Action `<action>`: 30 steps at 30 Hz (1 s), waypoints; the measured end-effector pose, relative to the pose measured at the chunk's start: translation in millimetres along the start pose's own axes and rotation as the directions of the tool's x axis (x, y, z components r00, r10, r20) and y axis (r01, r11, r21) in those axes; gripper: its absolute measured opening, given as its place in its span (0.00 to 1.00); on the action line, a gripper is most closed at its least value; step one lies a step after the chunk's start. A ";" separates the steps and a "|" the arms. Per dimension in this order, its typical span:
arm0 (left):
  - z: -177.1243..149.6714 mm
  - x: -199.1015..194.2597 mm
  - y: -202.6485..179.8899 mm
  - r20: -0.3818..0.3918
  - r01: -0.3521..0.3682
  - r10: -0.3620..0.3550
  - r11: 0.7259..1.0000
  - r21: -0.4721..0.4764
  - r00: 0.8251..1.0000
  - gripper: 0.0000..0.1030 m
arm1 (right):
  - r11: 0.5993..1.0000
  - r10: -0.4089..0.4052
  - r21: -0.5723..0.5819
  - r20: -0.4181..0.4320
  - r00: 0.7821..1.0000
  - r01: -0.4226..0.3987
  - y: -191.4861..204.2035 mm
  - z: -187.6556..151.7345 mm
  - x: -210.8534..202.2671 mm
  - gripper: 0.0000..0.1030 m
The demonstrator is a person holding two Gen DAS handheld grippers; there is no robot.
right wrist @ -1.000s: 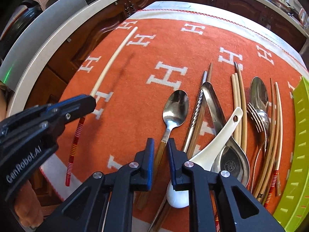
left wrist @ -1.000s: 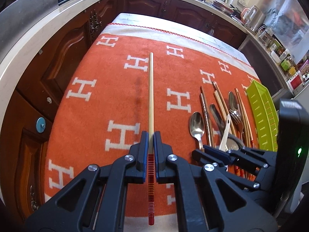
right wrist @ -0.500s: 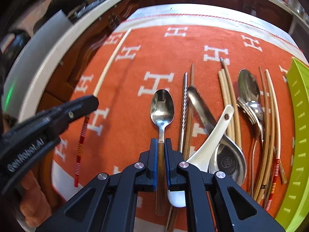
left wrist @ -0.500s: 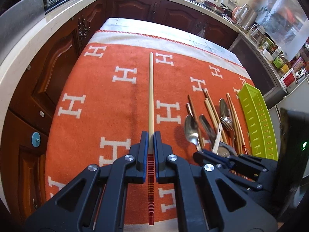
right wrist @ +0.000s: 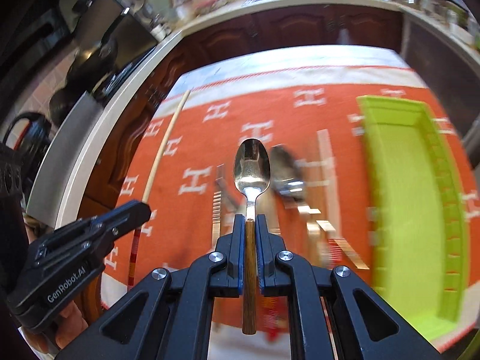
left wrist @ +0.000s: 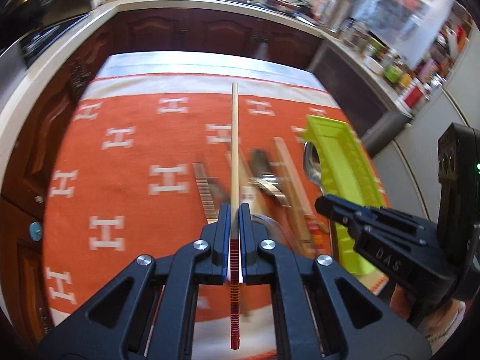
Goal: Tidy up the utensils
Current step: 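Carry the chopstick and spoon into the green tray with both grippers, then open both grippers to release chopstick and spoon in the tray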
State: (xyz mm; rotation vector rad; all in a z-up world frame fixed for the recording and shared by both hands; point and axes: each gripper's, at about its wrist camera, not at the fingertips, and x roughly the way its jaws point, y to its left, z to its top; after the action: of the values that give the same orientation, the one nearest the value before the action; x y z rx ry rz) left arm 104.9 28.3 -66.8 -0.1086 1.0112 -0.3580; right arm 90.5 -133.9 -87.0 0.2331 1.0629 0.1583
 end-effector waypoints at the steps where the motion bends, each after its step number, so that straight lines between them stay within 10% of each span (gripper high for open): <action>1: 1.2 1.5 -15.2 -0.007 0.017 -0.016 1.000 0.014 1.000 0.03 | 1.000 -0.016 0.008 0.016 1.000 0.016 -13.6 0.2 -11.6 0.06; 13: -6.9 58.9 -176.2 -0.170 0.168 -0.151 0.982 0.089 0.974 0.03 | 0.982 -0.164 0.099 0.032 0.986 0.160 -169.9 -20.9 -76.6 0.06; 24: -10.8 117.1 -192.7 -0.229 0.110 -0.086 0.990 0.093 0.970 0.04 | 0.988 -0.118 0.105 0.004 0.993 0.117 -219.8 -24.3 -39.7 0.07; 30: -12.2 106.6 -183.9 -0.203 0.046 -0.012 0.985 0.166 0.979 0.11 | 0.989 -0.109 0.098 0.028 0.994 0.106 -216.0 -11.8 -30.1 0.39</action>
State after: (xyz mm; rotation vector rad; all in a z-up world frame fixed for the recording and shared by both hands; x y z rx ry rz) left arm 100.9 -179.5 -113.0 0.0692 1.1757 -0.4881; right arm 69.3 -348.0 -124.3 0.2640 1.0487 0.0055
